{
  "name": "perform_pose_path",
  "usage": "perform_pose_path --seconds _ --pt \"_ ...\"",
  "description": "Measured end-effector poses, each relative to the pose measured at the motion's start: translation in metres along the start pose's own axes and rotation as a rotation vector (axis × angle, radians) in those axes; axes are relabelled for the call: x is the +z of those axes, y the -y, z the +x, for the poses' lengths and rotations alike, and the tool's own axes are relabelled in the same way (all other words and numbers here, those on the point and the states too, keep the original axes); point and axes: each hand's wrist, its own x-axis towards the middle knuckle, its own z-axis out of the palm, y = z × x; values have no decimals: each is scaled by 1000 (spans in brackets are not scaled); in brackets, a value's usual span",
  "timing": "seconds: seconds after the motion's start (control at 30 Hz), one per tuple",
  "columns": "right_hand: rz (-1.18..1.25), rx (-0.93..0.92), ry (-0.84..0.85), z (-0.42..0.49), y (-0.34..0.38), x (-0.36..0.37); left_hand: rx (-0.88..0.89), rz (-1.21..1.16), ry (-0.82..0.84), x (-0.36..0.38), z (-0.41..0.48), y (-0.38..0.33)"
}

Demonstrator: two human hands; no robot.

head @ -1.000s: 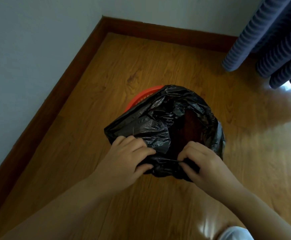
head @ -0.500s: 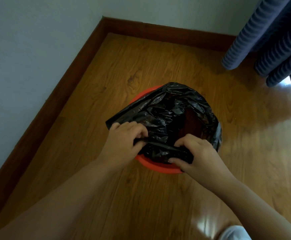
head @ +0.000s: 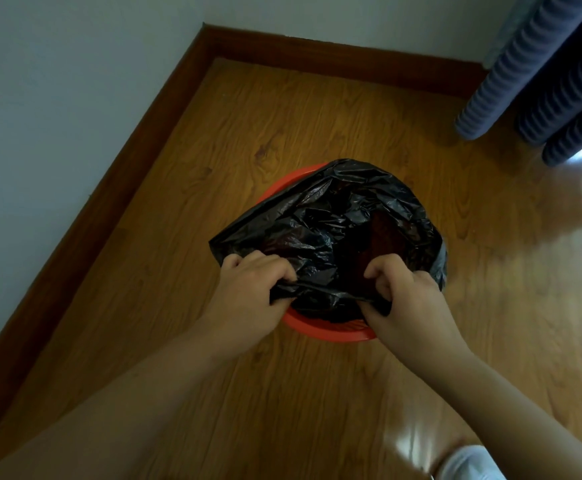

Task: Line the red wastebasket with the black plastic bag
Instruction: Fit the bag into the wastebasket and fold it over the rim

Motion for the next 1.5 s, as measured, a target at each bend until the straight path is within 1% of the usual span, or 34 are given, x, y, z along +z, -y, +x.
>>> perform_pose_path --seconds 0.07,0.13,0.2,0.27,0.4,0.5,0.6,0.7,0.8,0.87,0.97,1.07,1.13,1.2,1.23,1.3,1.4,1.5 --pt "-5 -51 36 -5 1 -1 -32 8 -26 1 0 -1" --pt "-67 -145 65 -8 3 0 1 61 -97 2 2 -2" --pt "-183 -249 55 -9 3 3 35 107 -158 0 1 0" --pt "-211 -315 28 -12 1 4 49 101 -183 -1 -2 5" --pt "-83 -331 59 -18 -3 2 -45 -1 -153 -3 -17 17" --pt "-25 -333 14 -21 -5 -2 -114 -90 -128 -12 -24 20" --pt "-49 -384 -17 -23 -7 -4 -105 -109 -97 -19 -28 24" --pt "-78 -447 3 -27 -7 -1 -107 -162 -23 -19 -32 26" --pt "-125 -469 60 -31 -9 4 -206 -281 -32 -12 -33 26" --pt "-169 -460 85 -32 -10 8 -316 -368 -103 -5 -30 23" --pt "-197 -426 117 -31 -8 12 -493 -577 -235 5 -15 17" --pt "-138 -409 185 -28 -4 9 -604 -665 -318 10 1 12" --pt "0 -374 182 -25 1 3 -624 -710 -293 9 7 11" --pt "141 -345 118 -20 7 -3 -602 -747 -210 4 6 14" --pt "169 -343 83 -17 9 -6 -589 -735 -159 0 4 15" --pt "151 -343 37 -11 13 -10 -570 -721 -64 -8 -3 21" --pt "89 -319 17 -6 17 -8 -556 -703 79 -17 -14 29" --pt "10 -310 11 -6 16 0 -495 -611 156 -18 -22 33"
